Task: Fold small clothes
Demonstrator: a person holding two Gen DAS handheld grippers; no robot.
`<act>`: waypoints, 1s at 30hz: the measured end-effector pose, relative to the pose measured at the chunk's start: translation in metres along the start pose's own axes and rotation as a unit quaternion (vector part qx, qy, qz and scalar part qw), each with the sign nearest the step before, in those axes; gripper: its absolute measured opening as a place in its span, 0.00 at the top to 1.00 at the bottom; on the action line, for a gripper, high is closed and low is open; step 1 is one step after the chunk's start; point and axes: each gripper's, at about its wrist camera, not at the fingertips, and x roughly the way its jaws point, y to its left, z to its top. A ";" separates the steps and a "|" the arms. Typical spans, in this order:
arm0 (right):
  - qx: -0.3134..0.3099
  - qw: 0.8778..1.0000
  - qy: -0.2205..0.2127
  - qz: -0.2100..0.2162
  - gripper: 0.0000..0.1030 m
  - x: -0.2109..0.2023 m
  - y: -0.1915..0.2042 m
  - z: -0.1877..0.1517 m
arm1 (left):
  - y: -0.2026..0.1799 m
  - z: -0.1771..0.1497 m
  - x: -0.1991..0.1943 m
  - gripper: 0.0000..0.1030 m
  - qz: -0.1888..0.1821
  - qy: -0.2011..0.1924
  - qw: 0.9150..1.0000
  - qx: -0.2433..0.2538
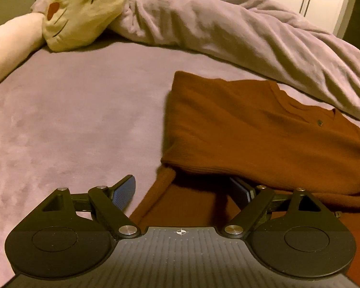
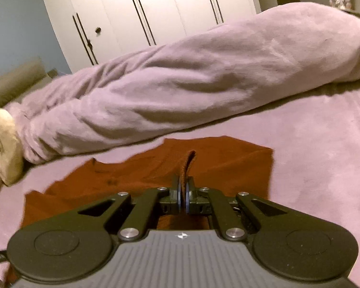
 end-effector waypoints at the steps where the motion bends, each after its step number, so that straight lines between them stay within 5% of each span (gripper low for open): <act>1: -0.009 1.000 0.001 -0.008 0.97 0.001 -0.001 0.000 | -0.001 0.000 0.000 0.14 0.000 -0.001 1.000 0.002; 12: -0.027 0.998 0.008 -0.063 0.97 0.012 -0.017 -0.014 | -0.003 -0.002 -0.004 0.14 0.021 0.002 1.000 0.019; 16: -0.043 0.994 0.049 -0.086 0.95 0.031 -0.022 -0.024 | -0.008 0.002 -0.025 0.14 0.013 -0.028 0.999 0.031; 17: -0.046 0.993 0.048 -0.097 0.88 0.030 -0.022 -0.025 | -0.009 0.004 -0.030 0.14 0.004 -0.038 0.999 0.032; 20: -0.066 0.984 0.011 -0.165 0.87 0.012 -0.015 -0.020 | -0.016 0.012 -0.034 0.10 -0.011 -0.061 0.997 0.040; 25: -0.100 0.990 -0.035 -0.092 0.87 -0.009 0.008 -0.025 | -0.028 0.021 -0.006 0.11 -0.018 -0.040 0.998 0.038; 30: -0.148 0.986 0.022 -0.076 0.87 0.013 0.026 -0.031 | -0.041 0.013 0.018 0.09 -0.004 -0.016 0.998 0.062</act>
